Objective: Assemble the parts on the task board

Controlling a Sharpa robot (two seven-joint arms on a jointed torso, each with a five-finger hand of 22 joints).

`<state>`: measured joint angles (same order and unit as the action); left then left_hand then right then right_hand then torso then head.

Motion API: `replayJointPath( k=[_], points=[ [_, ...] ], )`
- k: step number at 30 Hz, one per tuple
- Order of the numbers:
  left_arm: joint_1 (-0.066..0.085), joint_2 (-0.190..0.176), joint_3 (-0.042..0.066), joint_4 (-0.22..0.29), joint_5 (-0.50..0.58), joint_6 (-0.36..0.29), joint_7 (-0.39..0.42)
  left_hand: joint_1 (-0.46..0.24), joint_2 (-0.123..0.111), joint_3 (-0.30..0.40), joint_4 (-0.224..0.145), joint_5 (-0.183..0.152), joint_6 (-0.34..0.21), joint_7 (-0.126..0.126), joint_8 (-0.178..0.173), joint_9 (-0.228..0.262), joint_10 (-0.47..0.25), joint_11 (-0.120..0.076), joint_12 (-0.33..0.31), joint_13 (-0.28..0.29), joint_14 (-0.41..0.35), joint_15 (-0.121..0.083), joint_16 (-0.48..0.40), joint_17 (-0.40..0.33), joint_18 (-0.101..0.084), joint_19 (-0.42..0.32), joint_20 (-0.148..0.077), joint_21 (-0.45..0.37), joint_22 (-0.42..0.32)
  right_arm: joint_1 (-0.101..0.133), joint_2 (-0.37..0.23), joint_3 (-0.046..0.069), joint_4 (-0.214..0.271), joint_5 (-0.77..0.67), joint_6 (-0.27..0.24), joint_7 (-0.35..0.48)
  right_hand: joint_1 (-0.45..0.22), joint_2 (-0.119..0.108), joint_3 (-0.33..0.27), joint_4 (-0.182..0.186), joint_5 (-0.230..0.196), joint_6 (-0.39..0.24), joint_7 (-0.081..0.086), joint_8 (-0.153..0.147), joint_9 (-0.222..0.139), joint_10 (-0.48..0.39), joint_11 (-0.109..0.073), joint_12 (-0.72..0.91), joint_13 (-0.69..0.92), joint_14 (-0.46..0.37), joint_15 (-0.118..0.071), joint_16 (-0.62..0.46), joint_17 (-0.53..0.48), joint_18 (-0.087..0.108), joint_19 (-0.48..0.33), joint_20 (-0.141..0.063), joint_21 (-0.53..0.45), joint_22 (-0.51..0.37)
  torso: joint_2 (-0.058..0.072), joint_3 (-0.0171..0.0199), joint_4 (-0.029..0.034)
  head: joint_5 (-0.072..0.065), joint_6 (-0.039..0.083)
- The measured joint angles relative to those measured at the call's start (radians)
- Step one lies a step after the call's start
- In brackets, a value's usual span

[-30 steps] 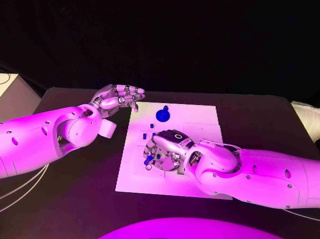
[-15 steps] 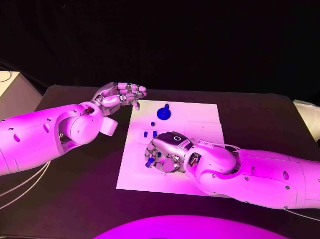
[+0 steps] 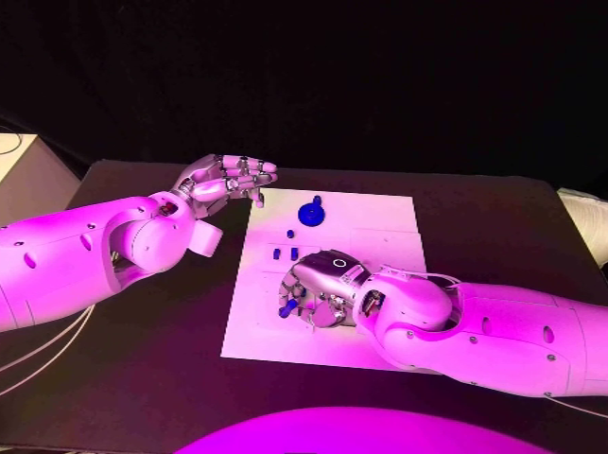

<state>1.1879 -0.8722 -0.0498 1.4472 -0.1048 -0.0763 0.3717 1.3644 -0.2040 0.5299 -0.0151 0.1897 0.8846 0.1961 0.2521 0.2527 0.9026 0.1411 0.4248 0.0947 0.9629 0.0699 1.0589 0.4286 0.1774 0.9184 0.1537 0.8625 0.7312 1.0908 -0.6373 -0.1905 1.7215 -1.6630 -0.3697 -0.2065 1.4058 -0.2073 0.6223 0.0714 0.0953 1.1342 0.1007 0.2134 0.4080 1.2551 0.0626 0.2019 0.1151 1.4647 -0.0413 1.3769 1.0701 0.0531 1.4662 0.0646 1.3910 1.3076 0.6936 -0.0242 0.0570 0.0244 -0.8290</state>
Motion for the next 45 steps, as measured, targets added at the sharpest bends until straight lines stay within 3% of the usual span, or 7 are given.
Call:
replayJointPath(
  k=[20,24,28,33,38,41,45],
  points=[
    [0.000,-0.001,0.000,0.001,0.000,0.001,-0.003,0.000,0.000,-0.004,0.004,0.000,0.000,0.000,0.006,0.000,0.000,0.000,0.000,-0.001,0.000,0.000,0.000,-0.002,0.000,0.004,0.004,-0.005,-0.002,0.000,0.026,0.001,-0.005,-0.051,0.035,-0.029,-0.017,0.002,0.003,-0.002,0.002,-0.006,0.006,0.000,0.000,0.006,-0.001,-0.014,0.006,0.001,0.001,0.000,-0.013,0.000,0.000,0.000,-0.015,0.000,0.000,-0.0012,0.0000,-0.006,0.001],
    [0.000,-0.001,0.000,0.001,0.000,0.001,-0.004,0.000,0.000,-0.004,0.004,0.000,0.000,0.000,0.006,0.000,0.000,0.000,0.000,-0.001,0.000,0.000,0.000,-0.002,0.000,0.004,0.004,-0.005,-0.002,-0.001,0.033,-0.001,-0.009,-0.053,0.036,-0.028,-0.080,-0.027,-0.024,0.010,0.019,-0.074,0.027,-0.009,0.061,-0.014,-0.008,-0.053,-0.001,0.002,0.017,0.000,-0.018,0.000,0.000,0.004,-0.036,0.000,0.000,-0.0012,0.0000,-0.007,0.000],
    [0.000,-0.001,0.000,0.001,0.000,0.002,-0.004,0.000,0.000,-0.004,0.004,0.000,0.000,0.000,0.006,0.000,0.000,0.000,0.000,-0.001,0.000,0.000,0.000,-0.001,0.000,0.004,0.004,-0.005,-0.002,-0.002,0.034,-0.003,-0.011,-0.052,0.033,-0.024,-0.094,-0.061,-0.045,0.017,0.015,-0.122,0.034,-0.049,0.047,-0.066,0.008,-0.073,-0.008,0.000,0.025,-0.008,-0.036,0.000,0.002,0.016,-0.074,0.000,-0.001,-0.0012,0.0000,-0.007,-0.001],
    [0.000,-0.002,0.000,0.001,0.000,0.002,-0.006,0.000,0.000,-0.004,0.004,0.000,0.000,0.000,0.006,0.000,0.000,0.000,0.000,-0.001,0.000,0.000,0.000,-0.001,0.000,0.004,0.004,-0.005,-0.002,-0.004,0.032,-0.004,-0.011,-0.049,0.022,-0.015,-0.087,-0.074,-0.087,0.010,0.015,-0.150,0.037,-0.073,0.038,-0.126,0.019,-0.079,-0.017,-0.001,0.035,-0.021,-0.065,0.003,-0.017,0.034,-0.132,0.000,-0.001,-0.0010,-0.0007,-0.007,-0.001],
    [0.000,-0.002,0.000,0.001,0.001,0.003,-0.007,0.000,0.000,-0.004,0.004,0.000,0.000,0.000,0.006,0.000,0.000,0.000,0.000,-0.001,0.000,0.000,0.000,-0.001,0.000,0.004,0.004,-0.005,-0.002,-0.004,0.020,-0.005,-0.011,-0.047,-0.002,-0.011,-0.064,-0.061,-0.167,0.014,0.015,-0.181,0.046,-0.100,0.028,-0.201,0.030,-0.053,-0.024,-0.024,0.048,-0.047,-0.125,0.022,-0.051,0.040,-0.207,-0.020,-0.001,-0.0007,-0.0011,-0.008,0.001],
    [0.000,-0.003,0.000,0.001,0.001,0.003,-0.008,0.000,0.000,-0.004,0.004,0.000,0.000,0.000,0.006,0.000,0.000,0.000,0.000,-0.001,0.000,0.000,0.000,-0.001,0.000,0.004,0.004,-0.005,-0.002,-0.004,0.010,-0.005,-0.009,-0.045,-0.024,-0.009,-0.021,-0.041,-0.272,0.029,0.017,-0.214,0.041,-0.123,0.020,-0.268,0.038,-0.017,-0.027,-0.050,0.058,-0.066,-0.172,0.032,-0.079,0.049,-0.279,-0.067,-0.001,-0.0004,-0.0011,-0.009,0.001],
    [0.000,-0.004,0.000,0.001,0.001,0.003,-0.009,0.000,0.000,-0.004,0.004,0.000,0.000,0.000,0.006,0.000,0.000,0.000,0.000,-0.001,0.000,0.000,0.000,-0.001,0.000,0.004,0.004,-0.005,-0.002,-0.004,-0.005,-0.005,-0.001,-0.041,-0.055,-0.004,0.095,-0.021,-0.499,0.141,0.045,-0.267,0.016,-0.140,0.005,-0.399,0.057,0.072,-0.023,-0.088,0.074,-0.085,-0.241,0.063,-0.121,0.063,-0.404,-0.150,-0.001,-0.0001,-0.0011,-0.010,0.002]
  ],
)
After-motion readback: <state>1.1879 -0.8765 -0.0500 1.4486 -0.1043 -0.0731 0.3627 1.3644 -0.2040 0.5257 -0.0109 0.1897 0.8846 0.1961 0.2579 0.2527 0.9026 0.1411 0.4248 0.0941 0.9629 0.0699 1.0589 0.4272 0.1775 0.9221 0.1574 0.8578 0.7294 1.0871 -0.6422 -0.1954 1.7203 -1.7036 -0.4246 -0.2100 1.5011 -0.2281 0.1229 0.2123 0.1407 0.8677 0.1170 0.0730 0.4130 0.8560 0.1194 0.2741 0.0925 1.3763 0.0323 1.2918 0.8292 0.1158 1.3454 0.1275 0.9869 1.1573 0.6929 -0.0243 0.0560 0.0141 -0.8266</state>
